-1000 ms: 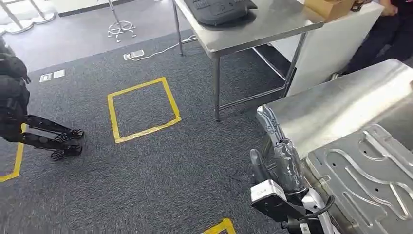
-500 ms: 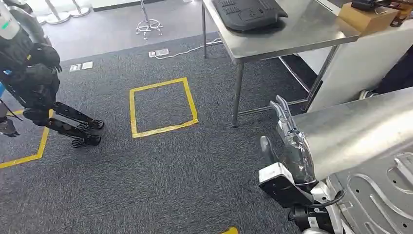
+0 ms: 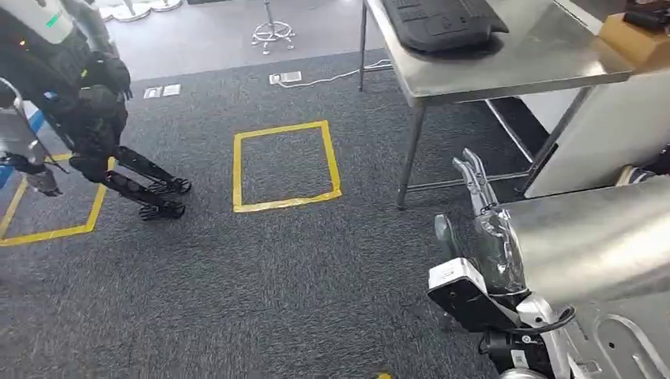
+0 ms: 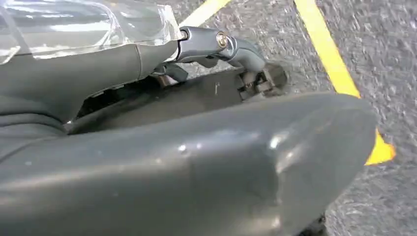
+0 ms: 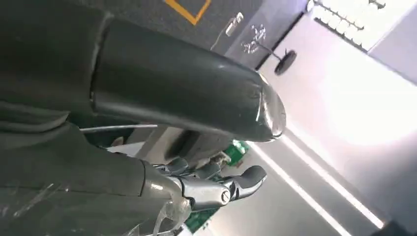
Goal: Take the parts from the cabinet and place them on the table.
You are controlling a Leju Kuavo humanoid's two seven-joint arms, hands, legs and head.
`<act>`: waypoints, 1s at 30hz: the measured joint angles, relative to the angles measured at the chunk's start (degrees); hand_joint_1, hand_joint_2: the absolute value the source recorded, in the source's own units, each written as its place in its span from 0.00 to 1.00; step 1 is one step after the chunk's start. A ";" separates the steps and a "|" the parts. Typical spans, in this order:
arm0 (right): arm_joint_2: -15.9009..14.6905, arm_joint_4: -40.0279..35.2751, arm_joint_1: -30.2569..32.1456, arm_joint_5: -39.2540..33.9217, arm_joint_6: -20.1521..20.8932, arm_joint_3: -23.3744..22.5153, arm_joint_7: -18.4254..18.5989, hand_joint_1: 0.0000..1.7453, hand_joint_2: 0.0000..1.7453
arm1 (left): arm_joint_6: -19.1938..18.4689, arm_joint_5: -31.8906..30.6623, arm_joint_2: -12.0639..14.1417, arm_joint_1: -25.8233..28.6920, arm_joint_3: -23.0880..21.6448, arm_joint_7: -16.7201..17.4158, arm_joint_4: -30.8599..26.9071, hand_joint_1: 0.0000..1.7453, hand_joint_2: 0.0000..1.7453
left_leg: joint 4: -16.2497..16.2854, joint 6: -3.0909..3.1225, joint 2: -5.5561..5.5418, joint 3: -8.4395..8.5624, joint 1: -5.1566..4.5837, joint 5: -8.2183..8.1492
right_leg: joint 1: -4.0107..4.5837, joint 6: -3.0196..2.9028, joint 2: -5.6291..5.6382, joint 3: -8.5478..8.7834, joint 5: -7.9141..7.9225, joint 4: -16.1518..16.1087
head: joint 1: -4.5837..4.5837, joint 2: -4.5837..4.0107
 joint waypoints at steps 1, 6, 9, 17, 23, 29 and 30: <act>-0.07 -0.02 -0.14 0.20 0.09 -0.02 0.00 0.00 0.00 | 0.00 0.00 0.02 -0.05 0.00 0.00 0.00 0.00 0.00 | -0.56 0.14 -0.82 0.31 0.08 0.23 | 0.02 0.31 -0.71 0.46 -0.13 -0.23 | 0.00 0.00; -0.98 -0.15 0.67 0.26 0.52 -0.04 0.42 0.00 0.00 | -0.13 0.20 -0.28 -0.11 0.00 0.11 -0.02 0.00 0.00 | -1.34 0.87 -3.74 1.78 0.82 0.82 | 0.24 0.52 4.96 -7.34 -7.16 15.64 | 0.04 0.02; -1.09 -0.15 1.30 0.39 1.51 0.42 -0.24 0.00 0.00 | -0.24 0.15 -0.31 -0.17 0.00 0.11 -0.02 0.00 0.00 | -1.24 0.75 -6.12 2.32 1.00 0.46 | 0.11 0.77 5.05 -8.33 -3.11 14.07 | 0.04 0.00; -0.96 -0.18 1.31 1.40 3.45 1.99 -0.90 0.00 0.00 | -0.33 -0.13 -0.28 -0.52 -0.02 0.24 -0.02 0.00 0.00 | 0.72 -1.20 -9.44 1.64 1.65 -1.62 | -0.57 -0.59 6.72 -2.79 1.99 0.95 | 0.07 0.00; -0.96 -0.28 1.32 1.49 4.46 2.77 -1.18 0.00 0.00 | -0.22 -0.07 -0.28 -1.39 0.00 0.39 -0.02 0.00 0.00 | 18.92 -2.18 -3.28 -7.49 1.73 -7.96 | 0.06 -1.50 2.97 -2.01 1.10 0.93 | 0.00 0.00; -0.98 -0.31 1.61 1.86 5.53 3.45 -1.31 0.00 0.00 | -0.24 0.02 -0.15 -0.15 0.00 0.46 0.02 0.00 0.00 | 0.09 0.07 0.88 0.71 -0.13 -0.41 | 0.49 -0.91 -0.59 -0.88 0.41 0.51 | 0.00 0.00; -0.98 -0.31 1.75 1.90 5.81 3.56 -1.29 0.00 0.00 | -0.24 0.02 -0.13 -0.13 0.00 0.46 0.02 0.00 0.00 | 0.03 0.14 0.18 0.58 -0.23 -0.39 | 0.38 -0.71 -1.37 -0.74 0.37 0.40 | 0.00 0.00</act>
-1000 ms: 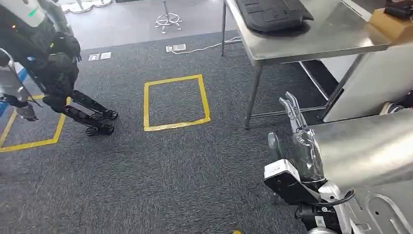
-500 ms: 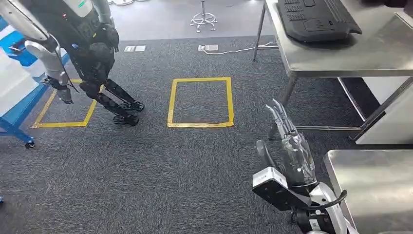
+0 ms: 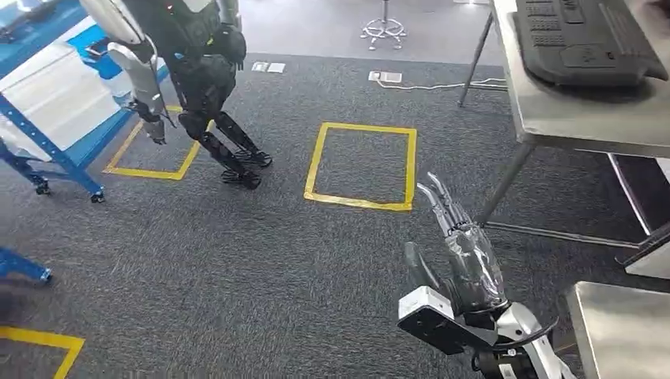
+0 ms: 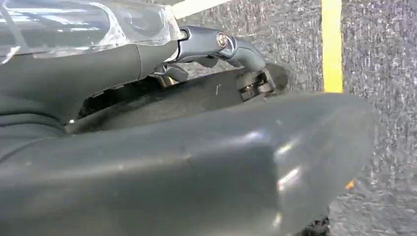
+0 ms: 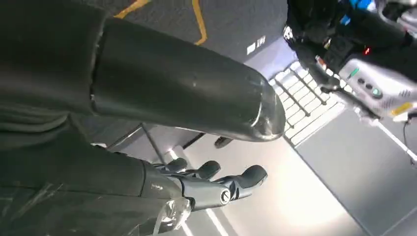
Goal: Take the parts from the cabinet and place them on the table.
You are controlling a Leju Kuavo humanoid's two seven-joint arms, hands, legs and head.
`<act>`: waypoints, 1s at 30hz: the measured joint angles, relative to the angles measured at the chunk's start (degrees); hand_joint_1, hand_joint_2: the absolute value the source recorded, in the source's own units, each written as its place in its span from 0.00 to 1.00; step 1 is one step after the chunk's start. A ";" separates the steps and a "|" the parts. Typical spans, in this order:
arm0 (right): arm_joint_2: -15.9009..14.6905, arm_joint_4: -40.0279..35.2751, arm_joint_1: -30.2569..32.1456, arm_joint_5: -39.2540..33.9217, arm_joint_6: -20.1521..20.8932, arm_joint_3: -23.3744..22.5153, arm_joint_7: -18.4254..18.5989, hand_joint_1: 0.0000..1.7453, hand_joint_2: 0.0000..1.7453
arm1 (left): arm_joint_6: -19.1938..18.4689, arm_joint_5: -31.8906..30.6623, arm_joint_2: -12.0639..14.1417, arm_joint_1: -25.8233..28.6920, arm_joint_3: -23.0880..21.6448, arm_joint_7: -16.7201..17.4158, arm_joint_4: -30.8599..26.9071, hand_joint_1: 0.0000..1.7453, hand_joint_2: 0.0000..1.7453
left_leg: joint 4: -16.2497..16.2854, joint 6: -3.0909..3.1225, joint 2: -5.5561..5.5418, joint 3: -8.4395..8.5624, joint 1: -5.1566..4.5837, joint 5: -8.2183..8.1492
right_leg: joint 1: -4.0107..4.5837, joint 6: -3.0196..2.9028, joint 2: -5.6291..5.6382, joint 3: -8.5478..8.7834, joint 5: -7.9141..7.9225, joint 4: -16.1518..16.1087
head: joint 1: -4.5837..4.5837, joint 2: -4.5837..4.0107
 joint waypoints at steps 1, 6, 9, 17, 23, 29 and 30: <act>0.00 0.00 0.04 0.02 0.04 0.15 0.00 0.00 0.00 | 0.00 0.02 0.00 -0.01 0.00 0.00 0.00 0.00 0.00 | -0.40 0.23 -0.67 0.02 -0.05 0.21 | -0.02 0.30 -0.56 0.28 -0.02 -0.22 | -0.02 0.02; -0.09 0.02 1.00 0.07 0.24 0.50 0.11 0.00 0.00 | -0.35 0.15 -0.22 0.03 0.00 0.11 0.00 0.00 0.00 | -2.01 0.80 -3.72 1.91 0.86 1.08 | 0.02 0.97 6.34 -5.90 -7.27 14.09 | 0.07 0.00; -0.11 0.02 1.79 0.09 0.48 0.87 0.11 0.00 0.00 | -0.44 0.13 -0.22 -0.01 0.00 0.09 0.00 0.00 0.00 | -1.88 0.69 -6.34 2.33 1.08 0.82 | -0.05 1.19 6.43 -7.14 -4.32 14.04 | 0.09 0.00; -0.07 0.02 1.98 0.13 0.85 1.22 0.07 0.00 0.00 | -0.39 0.02 -0.20 -0.38 0.00 0.11 -0.02 0.00 0.00 | -0.35 -1.21 -9.99 1.77 1.84 -1.13 | -0.59 -0.20 8.23 -0.63 1.18 -0.21 | 0.09 0.00; -0.13 0.02 2.14 0.11 1.22 1.29 0.07 0.00 0.00 | -0.09 0.02 -0.20 -1.27 0.02 0.09 0.00 0.00 0.00 | 19.06 -2.28 -3.47 -8.30 1.83 -7.53 | 0.16 -1.30 4.38 0.56 -0.09 -0.26 | -0.02 0.02; -0.15 0.02 2.17 0.09 1.44 1.33 0.07 0.00 0.00 | 0.04 0.15 0.02 0.01 0.02 0.37 0.02 0.00 0.00 | -0.19 0.27 1.13 -0.12 -0.18 0.64 | 0.57 -0.74 1.00 1.90 -1.29 -0.47 | -0.02 0.00; -0.15 0.02 2.27 0.00 1.61 1.35 0.11 0.00 0.00 | 0.07 0.15 0.07 0.03 0.02 0.35 0.02 0.00 0.00 | -0.25 0.32 0.50 -0.35 -0.33 0.66 | 0.53 -0.63 0.26 1.92 -1.35 -0.52 | -0.02 0.00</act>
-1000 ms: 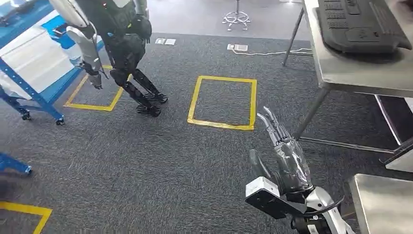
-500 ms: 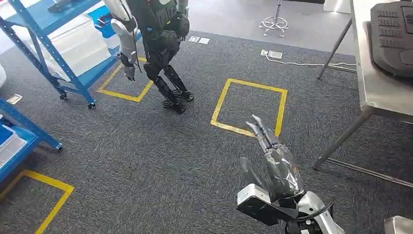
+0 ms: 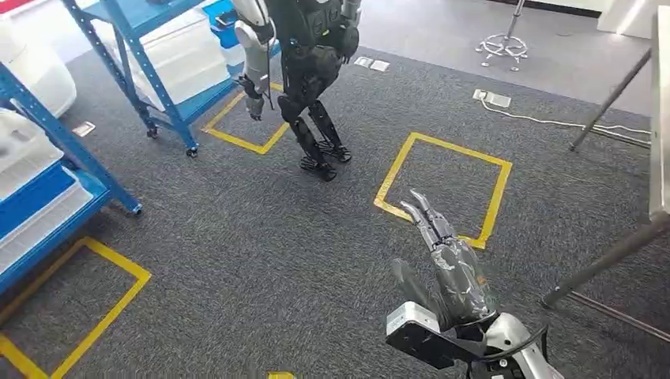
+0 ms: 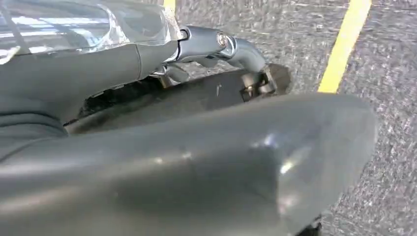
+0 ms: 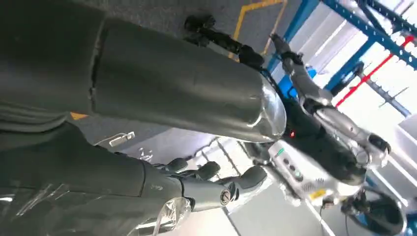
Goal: Take the parts from the cabinet and place them on the table.
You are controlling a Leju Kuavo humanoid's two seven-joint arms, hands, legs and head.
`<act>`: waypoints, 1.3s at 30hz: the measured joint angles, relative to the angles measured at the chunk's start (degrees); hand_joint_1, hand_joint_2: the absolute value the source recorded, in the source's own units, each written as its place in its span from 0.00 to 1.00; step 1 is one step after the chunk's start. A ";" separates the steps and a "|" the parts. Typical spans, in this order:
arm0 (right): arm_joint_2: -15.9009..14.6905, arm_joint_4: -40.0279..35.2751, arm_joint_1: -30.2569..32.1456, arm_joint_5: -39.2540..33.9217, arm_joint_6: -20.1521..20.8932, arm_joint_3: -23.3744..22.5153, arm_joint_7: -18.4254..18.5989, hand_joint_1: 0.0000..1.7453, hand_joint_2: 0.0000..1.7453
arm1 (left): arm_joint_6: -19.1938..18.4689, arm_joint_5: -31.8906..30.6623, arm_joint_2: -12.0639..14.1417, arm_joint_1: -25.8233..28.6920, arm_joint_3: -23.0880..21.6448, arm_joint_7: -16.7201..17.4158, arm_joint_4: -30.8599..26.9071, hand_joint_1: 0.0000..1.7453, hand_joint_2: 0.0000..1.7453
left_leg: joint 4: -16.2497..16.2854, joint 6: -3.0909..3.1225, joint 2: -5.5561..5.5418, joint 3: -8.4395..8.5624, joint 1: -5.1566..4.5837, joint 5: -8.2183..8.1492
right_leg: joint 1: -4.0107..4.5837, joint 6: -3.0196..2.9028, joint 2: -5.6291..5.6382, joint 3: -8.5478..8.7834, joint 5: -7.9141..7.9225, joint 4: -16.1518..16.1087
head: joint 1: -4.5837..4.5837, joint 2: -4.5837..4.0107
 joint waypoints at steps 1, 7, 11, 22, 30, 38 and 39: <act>0.02 0.00 -0.01 0.00 0.13 0.07 -0.02 0.00 0.00 | 0.00 0.00 0.04 -0.01 0.00 0.00 0.00 0.00 0.00 | -0.19 0.17 -0.66 -0.11 -0.18 -0.03 | -0.10 0.24 -0.71 0.25 -0.07 -0.17 | 0.00 0.00; -0.35 0.07 1.07 -0.41 0.77 0.11 0.15 0.00 0.00 | -0.09 0.04 -0.24 -0.08 0.00 -0.04 0.00 0.00 0.00 | -1.90 0.68 -4.79 2.21 1.27 0.56 | -0.26 1.37 6.07 -8.53 -7.22 17.26 | 0.11 0.00; -0.52 0.07 1.50 -0.46 1.47 0.17 0.20 0.00 0.00 | -0.09 0.04 -0.28 -0.16 0.00 -0.22 0.00 0.00 0.00 | -1.37 -0.41 -8.13 3.31 2.16 -0.42 | -1.17 2.60 7.07 -5.21 1.84 6.40 | 0.11 0.00; -1.05 0.20 3.48 -1.51 1.90 0.11 0.31 0.00 0.00 | 0.11 0.17 -0.20 -1.06 0.00 -0.39 0.00 0.00 0.00 | 17.91 -2.85 -4.00 -6.77 2.47 -8.91 | -0.81 -0.13 4.71 -2.20 1.49 1.04 | 0.09 0.00; -1.29 1.05 6.56 -2.51 0.61 -0.61 -1.16 0.00 0.00 | 0.04 0.31 0.04 0.11 0.00 -0.35 0.00 0.00 0.00 | 0.37 0.64 0.15 -0.22 -0.05 -0.27 | -0.02 0.19 -0.37 -0.30 -0.03 0.54 | 0.09 0.02; -1.53 2.34 9.21 -2.95 0.18 -1.16 -2.36 0.00 0.00 | -0.26 0.24 -0.17 -0.03 0.00 -0.37 0.00 0.00 0.00 | -1.91 0.65 -5.59 2.31 1.25 0.62 | -0.25 1.51 5.95 -9.22 -6.94 18.06 | 0.11 0.02; -1.53 2.51 9.51 -2.95 0.16 -1.16 -2.58 0.00 0.00 | -0.39 0.22 -0.20 -0.07 0.00 -0.37 0.00 0.00 0.00 | -1.88 0.51 -6.46 2.46 1.31 0.52 | -0.29 1.55 5.96 -9.29 -5.33 17.02 | 0.11 0.02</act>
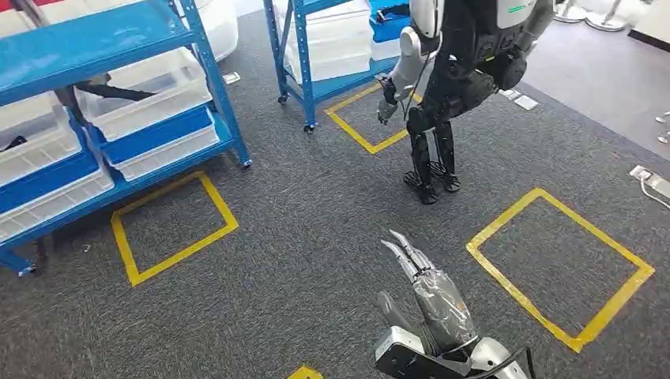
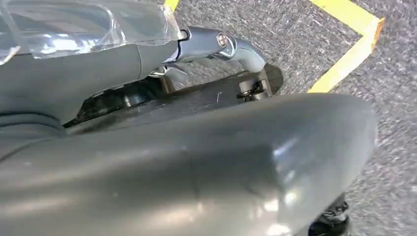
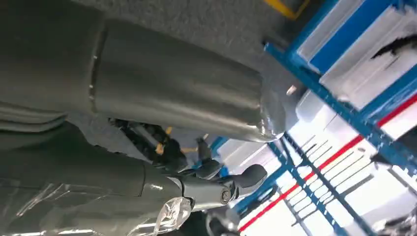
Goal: Take the parts from the cabinet and place them on the table.
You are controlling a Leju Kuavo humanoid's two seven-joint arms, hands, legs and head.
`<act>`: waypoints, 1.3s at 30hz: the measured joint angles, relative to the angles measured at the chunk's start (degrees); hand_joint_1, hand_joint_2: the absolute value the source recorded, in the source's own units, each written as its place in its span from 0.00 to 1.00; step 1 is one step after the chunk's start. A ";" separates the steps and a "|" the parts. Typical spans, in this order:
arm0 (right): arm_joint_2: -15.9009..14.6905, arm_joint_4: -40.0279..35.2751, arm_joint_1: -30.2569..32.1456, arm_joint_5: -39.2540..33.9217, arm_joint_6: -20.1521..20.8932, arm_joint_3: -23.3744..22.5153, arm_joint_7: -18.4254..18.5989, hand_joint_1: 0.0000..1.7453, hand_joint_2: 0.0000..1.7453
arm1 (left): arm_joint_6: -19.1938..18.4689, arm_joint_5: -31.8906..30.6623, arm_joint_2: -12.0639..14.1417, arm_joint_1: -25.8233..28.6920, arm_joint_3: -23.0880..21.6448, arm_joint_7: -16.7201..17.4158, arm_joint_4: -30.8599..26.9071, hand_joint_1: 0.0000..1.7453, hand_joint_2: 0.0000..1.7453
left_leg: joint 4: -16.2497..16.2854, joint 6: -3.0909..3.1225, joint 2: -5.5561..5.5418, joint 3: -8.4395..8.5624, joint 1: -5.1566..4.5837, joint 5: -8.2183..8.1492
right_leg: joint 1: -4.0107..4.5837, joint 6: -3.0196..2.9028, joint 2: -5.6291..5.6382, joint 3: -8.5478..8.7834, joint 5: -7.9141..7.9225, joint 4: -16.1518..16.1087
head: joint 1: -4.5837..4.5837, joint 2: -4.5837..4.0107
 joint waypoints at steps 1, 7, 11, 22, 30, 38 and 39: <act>0.00 0.15 0.25 0.02 0.00 0.00 -0.18 0.00 0.00 | -0.02 -0.02 -0.04 -0.03 0.00 0.00 0.00 0.00 0.00 | 0.12 -0.28 -0.95 0.32 0.15 -0.22 | -0.10 0.14 0.17 1.44 3.17 -4.07 | 0.00 -0.02; 0.04 1.92 2.00 0.29 -0.07 -0.13 -0.81 0.00 0.00 | -0.04 -0.04 -0.02 -0.21 0.00 -0.02 0.00 0.00 0.00 | 0.93 -1.53 -4.03 -0.23 0.24 -1.63 | -0.69 -0.47 3.03 6.59 7.90 -16.41 | 0.02 0.00; 0.26 5.01 4.71 4.09 -1.53 -0.46 0.76 0.00 0.00 | 0.00 0.02 0.02 -0.34 0.00 0.04 0.00 0.00 0.00 | 8.77 -2.94 1.46 -3.74 0.43 -5.58 | -0.56 -1.70 0.34 7.23 7.46 -16.58 | -0.04 0.00; 2.95 32.33 11.77 0.14 -17.35 -1.27 1.07 0.00 0.00 | 0.61 -0.02 -0.02 0.09 -0.02 0.41 0.00 0.00 0.00 | 1.25 0.06 5.95 -2.19 -1.37 -0.47 | 0.56 -1.46 -7.36 9.60 5.55 -17.36 | -0.07 -0.02; 8.50 63.92 14.16 -10.66 -23.17 -1.90 -2.03 0.00 0.00 | 1.07 -0.20 -0.52 -0.10 -0.02 0.68 -0.02 0.00 0.00 | -0.93 -0.17 -0.30 0.47 0.15 0.48 | -0.12 0.52 -0.07 0.57 0.04 -0.60 | 0.02 -0.02; 15.30 86.04 16.16 -17.94 -21.07 -2.16 -3.32 0.00 0.00 | 1.99 0.00 -0.44 -0.36 0.00 0.76 -0.02 0.00 0.00 | 0.78 -2.32 -4.20 0.57 0.79 -2.10 | -0.92 -0.37 2.07 7.19 7.52 -16.51 | -0.02 -0.02; 16.02 87.46 16.14 -18.82 -20.74 -2.23 -3.54 0.00 0.00 | 2.08 0.00 -0.33 -0.40 -0.02 0.72 -0.02 0.00 0.00 | 1.13 -2.61 -4.24 0.58 1.09 -2.43 | -1.19 -0.81 1.39 7.31 7.48 -16.56 | 0.00 -0.02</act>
